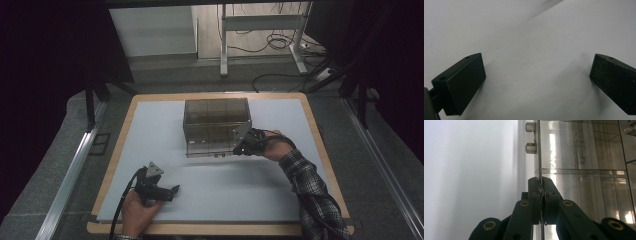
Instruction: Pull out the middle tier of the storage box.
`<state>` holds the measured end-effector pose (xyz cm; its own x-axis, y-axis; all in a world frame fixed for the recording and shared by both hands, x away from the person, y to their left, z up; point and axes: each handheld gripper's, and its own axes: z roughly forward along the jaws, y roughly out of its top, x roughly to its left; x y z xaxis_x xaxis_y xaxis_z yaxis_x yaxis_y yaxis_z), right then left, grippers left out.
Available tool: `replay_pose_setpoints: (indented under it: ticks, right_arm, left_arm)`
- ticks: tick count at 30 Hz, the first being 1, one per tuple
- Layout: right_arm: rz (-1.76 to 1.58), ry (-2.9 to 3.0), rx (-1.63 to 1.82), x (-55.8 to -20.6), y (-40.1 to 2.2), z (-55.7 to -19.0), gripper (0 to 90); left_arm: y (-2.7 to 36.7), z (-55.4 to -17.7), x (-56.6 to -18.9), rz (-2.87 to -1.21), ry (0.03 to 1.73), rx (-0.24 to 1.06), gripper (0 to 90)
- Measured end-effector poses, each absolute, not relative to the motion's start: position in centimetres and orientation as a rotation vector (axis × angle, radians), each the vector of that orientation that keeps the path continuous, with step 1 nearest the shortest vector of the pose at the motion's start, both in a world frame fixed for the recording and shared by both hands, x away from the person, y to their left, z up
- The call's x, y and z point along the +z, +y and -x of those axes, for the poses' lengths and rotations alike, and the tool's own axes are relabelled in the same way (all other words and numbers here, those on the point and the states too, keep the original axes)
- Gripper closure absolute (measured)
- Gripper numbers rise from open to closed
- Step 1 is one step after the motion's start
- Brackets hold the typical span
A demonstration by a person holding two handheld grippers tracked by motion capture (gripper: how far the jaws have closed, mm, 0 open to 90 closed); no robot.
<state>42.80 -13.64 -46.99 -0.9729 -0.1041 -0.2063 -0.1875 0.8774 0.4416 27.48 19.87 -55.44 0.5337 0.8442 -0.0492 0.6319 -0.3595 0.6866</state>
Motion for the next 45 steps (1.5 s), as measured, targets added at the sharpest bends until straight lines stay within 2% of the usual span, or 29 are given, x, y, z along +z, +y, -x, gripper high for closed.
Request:
replay_pose_setpoints:
  ticks: [8,22,23,31,45]
  right_arm:
    - [0.206,2.868,0.733,-47.3,-13.7,-42.8,85.5]
    - [0.153,2.84,0.749,-47.5,-13.5,-42.4,70.5]
    - [0.139,2.837,0.777,-47.4,-13.6,-42.3,67.2]
    - [0.061,2.793,0.821,-46.7,-14.3,-41.7,57.6]
    - [-0.146,2.713,0.888,-45.8,-15.7,-39.9,32.8]
  left_arm:
    - [19.9,-27.5,-55.4,-2.111,1.19,0.413,0.0]
    - [19.9,-27.5,-55.4,-2.111,1.19,0.414,0.0]
    - [19.9,-27.5,-55.4,-2.111,1.19,0.413,0.0]
    - [19.9,-27.5,-55.4,-2.111,1.19,0.413,0.0]
    - [19.9,-27.5,-55.4,-2.11,1.191,0.413,0.0]
